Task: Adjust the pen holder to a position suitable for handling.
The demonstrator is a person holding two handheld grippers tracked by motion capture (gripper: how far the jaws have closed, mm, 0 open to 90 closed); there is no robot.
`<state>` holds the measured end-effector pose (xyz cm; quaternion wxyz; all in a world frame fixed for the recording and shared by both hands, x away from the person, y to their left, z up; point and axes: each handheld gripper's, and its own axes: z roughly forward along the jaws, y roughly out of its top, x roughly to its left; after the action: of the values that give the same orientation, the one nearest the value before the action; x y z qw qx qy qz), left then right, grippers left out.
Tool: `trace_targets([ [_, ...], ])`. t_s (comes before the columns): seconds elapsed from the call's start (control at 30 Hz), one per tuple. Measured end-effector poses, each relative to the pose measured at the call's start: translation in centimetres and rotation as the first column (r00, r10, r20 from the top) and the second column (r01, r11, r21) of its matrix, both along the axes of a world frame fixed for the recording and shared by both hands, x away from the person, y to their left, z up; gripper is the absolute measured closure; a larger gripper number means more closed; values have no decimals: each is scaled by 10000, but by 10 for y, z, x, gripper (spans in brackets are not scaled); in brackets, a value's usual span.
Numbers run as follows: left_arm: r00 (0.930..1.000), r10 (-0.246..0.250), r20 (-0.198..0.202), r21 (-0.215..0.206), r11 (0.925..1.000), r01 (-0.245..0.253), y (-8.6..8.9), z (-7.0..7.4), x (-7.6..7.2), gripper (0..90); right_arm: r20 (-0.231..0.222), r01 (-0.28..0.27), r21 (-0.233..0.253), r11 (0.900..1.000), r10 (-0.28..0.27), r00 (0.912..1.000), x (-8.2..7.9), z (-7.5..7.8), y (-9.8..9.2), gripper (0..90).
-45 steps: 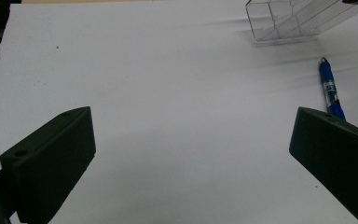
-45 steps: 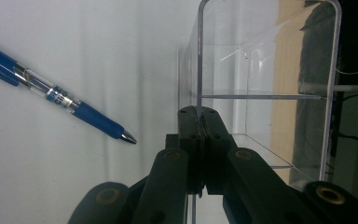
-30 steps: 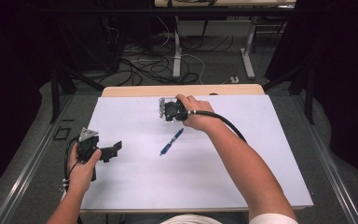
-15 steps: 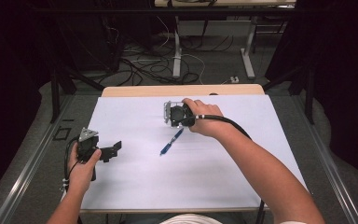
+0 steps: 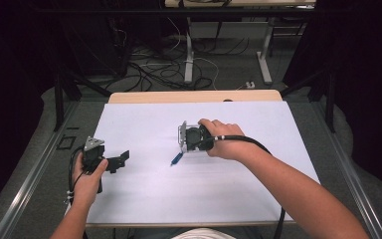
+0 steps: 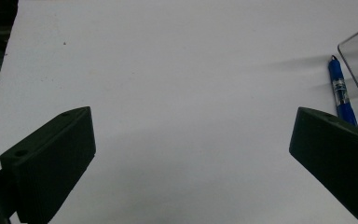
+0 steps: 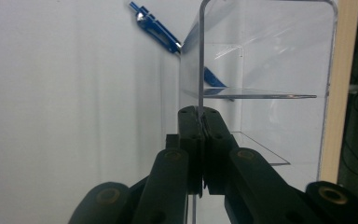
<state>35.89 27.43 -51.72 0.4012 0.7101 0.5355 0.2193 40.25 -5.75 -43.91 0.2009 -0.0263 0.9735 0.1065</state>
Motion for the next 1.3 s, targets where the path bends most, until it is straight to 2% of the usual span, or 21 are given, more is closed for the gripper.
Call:
trace_targets([
  [0.23,10000,-28,6,13,10000,28,-1,0,0,1,-561,76,-112,9999,-82,9984,-12,-5,-5,888],
  [0.47,10000,-52,24,39,10000,52,-2,0,-1,1,-1023,150,-361,9992,-187,9946,-17,-7,-12,888],
  [0.7,10000,-62,20,47,10000,62,-2,0,-1,1,-1307,-95,-501,9987,29,9914,-20,-8,-16,888],
  [0.83,10000,-56,22,44,10000,56,-2,0,-1,1,-1374,64,-650,9979,-153,9904,-22,-9,-17,887],
  [1.03,10000,-81,-8,91,9999,81,-2,0,-1,1,-1475,193,-457,9988,-259,9887,-16,-11,-21,880],
  [1.23,10000,-79,3,105,9999,79,-2,0,-1,1,-1357,372,-310,9988,-411,9899,-10,-11,-24,859],
  [1.3,10000,-80,6,105,9999,80,-3,0,-1,1,-1190,320,-218,9992,-344,9923,-7,-12,-24,848],
])
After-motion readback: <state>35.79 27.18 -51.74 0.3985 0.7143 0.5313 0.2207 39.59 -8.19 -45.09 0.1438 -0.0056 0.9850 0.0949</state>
